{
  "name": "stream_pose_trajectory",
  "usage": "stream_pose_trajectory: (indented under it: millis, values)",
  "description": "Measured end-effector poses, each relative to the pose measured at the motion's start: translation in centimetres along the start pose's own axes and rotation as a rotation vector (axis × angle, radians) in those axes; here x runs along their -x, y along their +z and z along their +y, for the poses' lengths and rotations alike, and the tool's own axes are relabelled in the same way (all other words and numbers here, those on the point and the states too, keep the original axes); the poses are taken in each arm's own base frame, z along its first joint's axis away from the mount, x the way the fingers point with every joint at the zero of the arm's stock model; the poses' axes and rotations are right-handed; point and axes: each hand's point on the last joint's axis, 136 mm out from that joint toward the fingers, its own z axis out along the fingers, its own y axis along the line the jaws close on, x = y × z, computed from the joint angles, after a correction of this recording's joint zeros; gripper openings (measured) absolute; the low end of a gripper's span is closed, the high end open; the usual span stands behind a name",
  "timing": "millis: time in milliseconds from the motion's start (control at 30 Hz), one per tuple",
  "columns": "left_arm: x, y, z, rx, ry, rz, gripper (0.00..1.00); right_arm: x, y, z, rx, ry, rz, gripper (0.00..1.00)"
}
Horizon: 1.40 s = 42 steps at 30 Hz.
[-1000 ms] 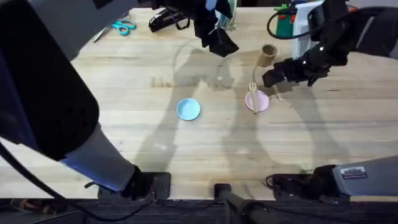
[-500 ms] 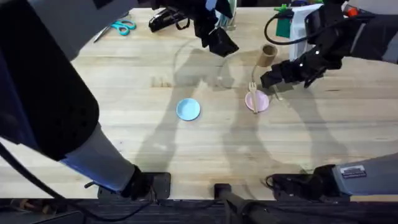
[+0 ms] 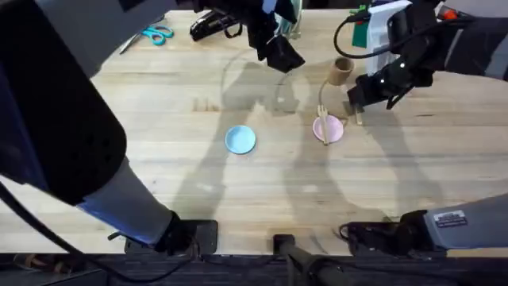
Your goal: Pick up a utensil and set it on the pink plate, then put the other utensil in the container.
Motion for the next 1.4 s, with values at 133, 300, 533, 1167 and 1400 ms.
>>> stream_pose_trajectory:
  millis: [133,300,533,1167,1400]
  values:
    - [0.0,0.0,0.0,0.0,0.0,0.0,0.993,0.0,0.0,0.0,-0.003,-0.001,0.001,0.037]
    - [0.0,0.0,0.0,0.0,0.0,0.0,0.993,0.0,0.0,0.0,-0.003,-0.001,0.001,0.031]
    - [0.0,0.0,0.0,0.0,0.0,0.0,0.993,-1.1,-0.4,0.2,0.008,-0.001,0.061,0.029]
    - [0.0,0.0,0.0,0.0,0.0,0.0,0.993,-1.4,-8.0,0.2,0.027,-0.014,0.154,0.03]
    - [0.0,0.0,0.0,0.0,0.0,0.0,0.993,2.1,-11.5,-0.5,0.008,-0.093,0.045,0.03]
